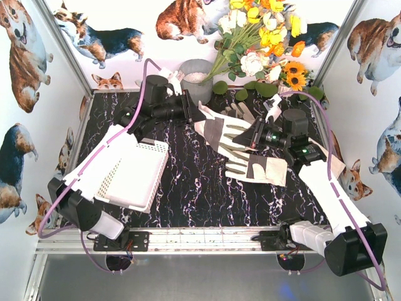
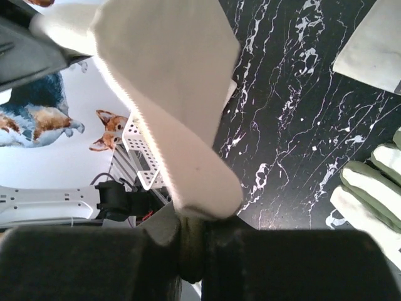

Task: Put the gloves into the storage basket
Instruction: Place the glove at the center of the board.

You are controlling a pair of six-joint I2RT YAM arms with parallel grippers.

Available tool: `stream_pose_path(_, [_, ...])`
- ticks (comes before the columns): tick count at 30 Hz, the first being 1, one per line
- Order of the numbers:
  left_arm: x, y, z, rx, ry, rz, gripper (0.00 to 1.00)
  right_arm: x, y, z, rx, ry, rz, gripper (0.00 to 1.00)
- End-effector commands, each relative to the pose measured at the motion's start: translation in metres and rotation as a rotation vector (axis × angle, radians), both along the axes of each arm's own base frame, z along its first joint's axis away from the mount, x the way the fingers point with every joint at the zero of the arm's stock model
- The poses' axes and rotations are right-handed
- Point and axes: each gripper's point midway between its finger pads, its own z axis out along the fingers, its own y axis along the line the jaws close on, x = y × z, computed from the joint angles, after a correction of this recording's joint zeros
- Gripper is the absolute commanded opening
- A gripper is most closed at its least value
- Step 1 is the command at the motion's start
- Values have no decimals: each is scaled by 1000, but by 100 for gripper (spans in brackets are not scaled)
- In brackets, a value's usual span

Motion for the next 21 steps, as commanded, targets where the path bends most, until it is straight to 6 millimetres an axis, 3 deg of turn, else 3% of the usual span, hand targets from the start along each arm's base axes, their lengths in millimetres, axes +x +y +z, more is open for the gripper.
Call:
stream_pose_path(1, [-14,17,13,84,-131,-21,31,1,1,24,23,-47,-8,0])
stream_pose_path(9, [-56,51,13,462,-462,-211,94,-35,-4,23,-71,102,79,0])
stream_pose_path(14, [-75,62,-11,655,-600,-339,99,-66,3,29,-87,174,202,0])
stream_pose_path(17, [-84,53,-16,612,-635,-410,99,-85,10,33,-66,196,289,0])
stream_pose_path(21, [-102,34,-14,497,-670,-517,100,-104,21,12,-97,310,395,0])
